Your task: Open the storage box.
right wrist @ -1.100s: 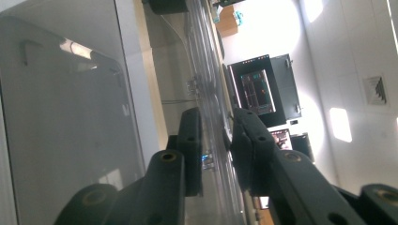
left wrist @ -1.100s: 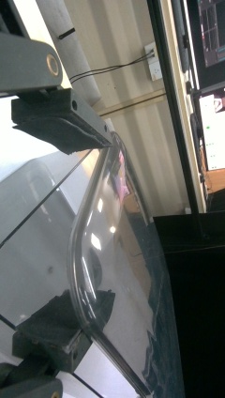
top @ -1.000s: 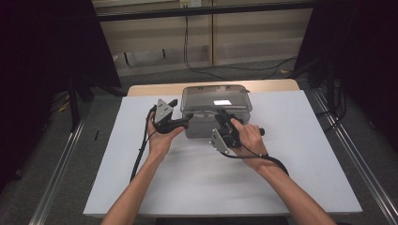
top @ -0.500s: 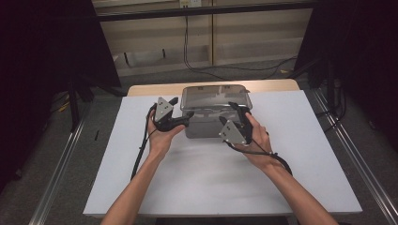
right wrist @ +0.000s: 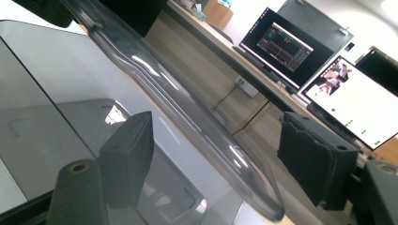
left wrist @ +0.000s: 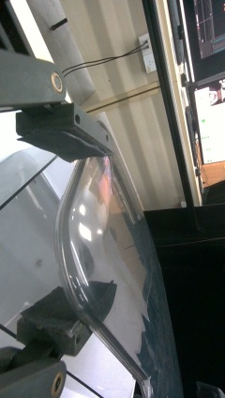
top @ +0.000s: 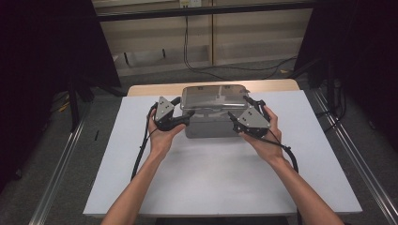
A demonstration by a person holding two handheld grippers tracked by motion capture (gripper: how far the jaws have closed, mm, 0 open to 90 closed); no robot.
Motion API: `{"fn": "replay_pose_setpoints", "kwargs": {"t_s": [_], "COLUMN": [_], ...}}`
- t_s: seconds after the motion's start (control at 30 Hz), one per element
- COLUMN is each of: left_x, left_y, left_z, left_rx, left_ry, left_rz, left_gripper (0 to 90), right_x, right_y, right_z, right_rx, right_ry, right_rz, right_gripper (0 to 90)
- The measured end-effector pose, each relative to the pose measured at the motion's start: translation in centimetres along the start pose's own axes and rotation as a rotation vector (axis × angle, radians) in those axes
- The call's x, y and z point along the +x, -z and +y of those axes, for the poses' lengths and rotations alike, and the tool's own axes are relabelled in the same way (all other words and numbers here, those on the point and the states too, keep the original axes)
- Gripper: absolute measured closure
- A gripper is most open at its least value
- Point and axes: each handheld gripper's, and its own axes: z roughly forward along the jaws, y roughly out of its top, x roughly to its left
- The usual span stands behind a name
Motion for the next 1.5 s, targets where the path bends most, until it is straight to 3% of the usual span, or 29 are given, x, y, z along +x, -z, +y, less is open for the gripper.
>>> {"fn": "replay_pose_setpoints", "kwargs": {"t_s": [0.2,0.23,0.37,0.4,0.43,0.53,0.67,0.83,1.1,1.5], "left_x": [0.1,0.2,0.2,0.3,0.2,0.4,0.5,0.8,1.1,1.4], "left_y": [-0.4,-0.6,-0.5,-0.5,-0.5,-0.6,-0.6,-0.6,-0.7,-1.1], "left_z": [0.3,0.3,0.3,0.4,0.5,0.6,0.8,1.5,2.2,2.9], "left_rx": [-0.003,0.012,0.007,0.012,0.014,0.007,-0.009,-0.018,-0.016,-0.029], "left_ry": [0.011,-0.009,-0.007,-0.034,-0.055,-0.036,-0.029,-0.052,-0.076,-0.054], "left_rz": [0.008,0.004,0.007,0.008,0.006,0.003,-0.002,-0.013,-0.013,-0.035], "left_gripper": [27.3,27.4,30.0,29.9,29.9,30.2,31.1,34.6,36.3,42.1], "right_x": [-1.1,-1.2,-1.2,-1.1,-1.1,-1.0,-1.6,-3.0,-3.5,-4.5], "right_y": [0.1,0.0,-0.3,-0.4,-0.4,-0.6,-0.4,-0.2,-0.5,-1.0], "right_z": [-0.1,-0.2,-0.4,-0.3,-0.3,-0.3,-0.6,-1.1,-1.3,-0.8], "right_rx": [-0.029,-0.025,-0.044,-0.047,-0.047,-0.053,-0.058,-0.072,-0.082,-0.114], "right_ry": [-0.062,-0.062,-0.082,-0.084,-0.084,-0.076,-0.105,-0.151,-0.168,-0.219], "right_rz": [0.043,0.051,0.073,0.078,0.078,0.079,0.090,0.089,0.103,0.120], "right_gripper": [32.2,32.6,34.0,33.9,33.9,35.4,37.9,41.7,45.0,47.8]}}
